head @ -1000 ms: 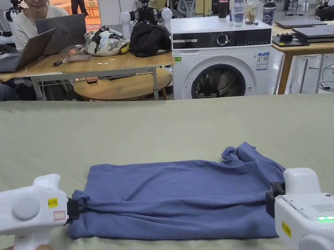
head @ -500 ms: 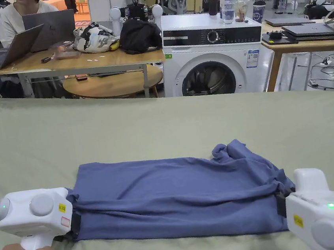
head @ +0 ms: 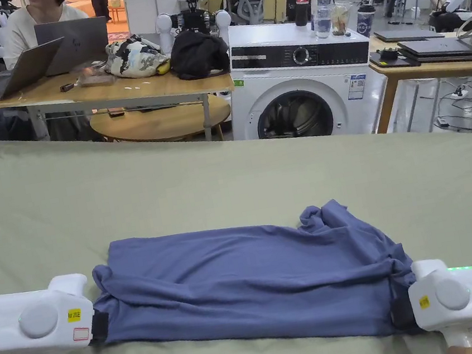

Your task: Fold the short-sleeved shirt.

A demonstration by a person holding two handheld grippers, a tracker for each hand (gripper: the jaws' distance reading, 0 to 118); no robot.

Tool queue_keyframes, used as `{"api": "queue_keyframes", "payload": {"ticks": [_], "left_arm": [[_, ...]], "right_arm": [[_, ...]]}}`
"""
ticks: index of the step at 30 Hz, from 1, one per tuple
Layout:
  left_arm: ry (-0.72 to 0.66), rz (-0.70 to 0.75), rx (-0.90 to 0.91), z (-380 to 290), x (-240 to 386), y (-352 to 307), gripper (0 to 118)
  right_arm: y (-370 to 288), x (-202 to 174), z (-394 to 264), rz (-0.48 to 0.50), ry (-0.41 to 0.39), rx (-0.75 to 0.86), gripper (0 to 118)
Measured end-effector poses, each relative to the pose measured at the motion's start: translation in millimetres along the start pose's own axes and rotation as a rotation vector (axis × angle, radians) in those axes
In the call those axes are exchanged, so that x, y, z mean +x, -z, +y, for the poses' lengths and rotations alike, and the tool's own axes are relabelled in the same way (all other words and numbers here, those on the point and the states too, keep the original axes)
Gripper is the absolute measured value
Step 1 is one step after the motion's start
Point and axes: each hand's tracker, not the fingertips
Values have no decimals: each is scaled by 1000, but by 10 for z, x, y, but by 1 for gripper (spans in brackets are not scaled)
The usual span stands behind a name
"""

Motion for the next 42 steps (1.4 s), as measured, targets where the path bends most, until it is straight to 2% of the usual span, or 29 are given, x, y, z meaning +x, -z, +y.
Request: {"api": "queue_keyframes", "payload": {"ticks": [1,2,3,4,7,13,17,18,22,26,29,33,34,35,36,37,38,40,42], "left_arm": [[2,-1,-2,-3,-8,16,1],[3,-3,-4,-14,-11,33,1],[4,-4,-3,-24,-13,48,1],[2,0,-3,-30,-19,44,1],[-11,-8,10,-25,-42,-33,1],[2,-37,92,-27,-69,-544,1],[13,-45,75,-309,-148,-807,1],[20,-45,70,-411,-158,-858,1],[22,-35,25,-824,-188,-944,1],[10,-23,-22,-1144,-213,-837,1],[-13,-17,-42,-1245,-230,-635,1],[-30,0,-25,-1230,-285,-485,1],[-36,1,-26,-1199,-281,-498,1],[-46,2,-29,-1154,-275,-511,9],[-52,7,-36,-1127,-244,-561,22],[-55,10,-24,-1096,-213,-613,35],[-45,21,16,-1049,-176,-673,36],[-22,20,92,-973,-24,-855,36],[-3,-14,218,-886,110,-1017,36]], "right_arm": [[-54,-5,-3,-11,-6,42,21],[-63,-6,5,44,-2,39,1],[-105,-6,-26,127,18,45,1],[-116,-43,-52,52,19,43,1],[-291,-79,-73,36,-11,74,0],[-955,-76,-119,28,-1,128,0],[-1295,-107,-418,-12,-34,107,0],[-1357,-138,-537,-24,-67,73,0],[-1457,-234,-1004,-38,-90,33,0],[-1294,-234,-1333,-36,-74,1,1],[-1088,-189,-1414,-34,-32,-4,1],[-1060,-263,-1424,-68,-58,18,6],[-1090,-279,-1393,-73,-55,11,14],[-1146,-305,-1347,-92,-46,7,32],[-1214,-334,-1317,-118,-44,29,43],[-1302,-369,-1277,-140,-57,74,51],[-1392,-414,-1223,-155,-67,116,55],[-1567,-511,-1105,-154,-70,187,55],[-1678,-589,-982,-102,-37,305,55]]}}
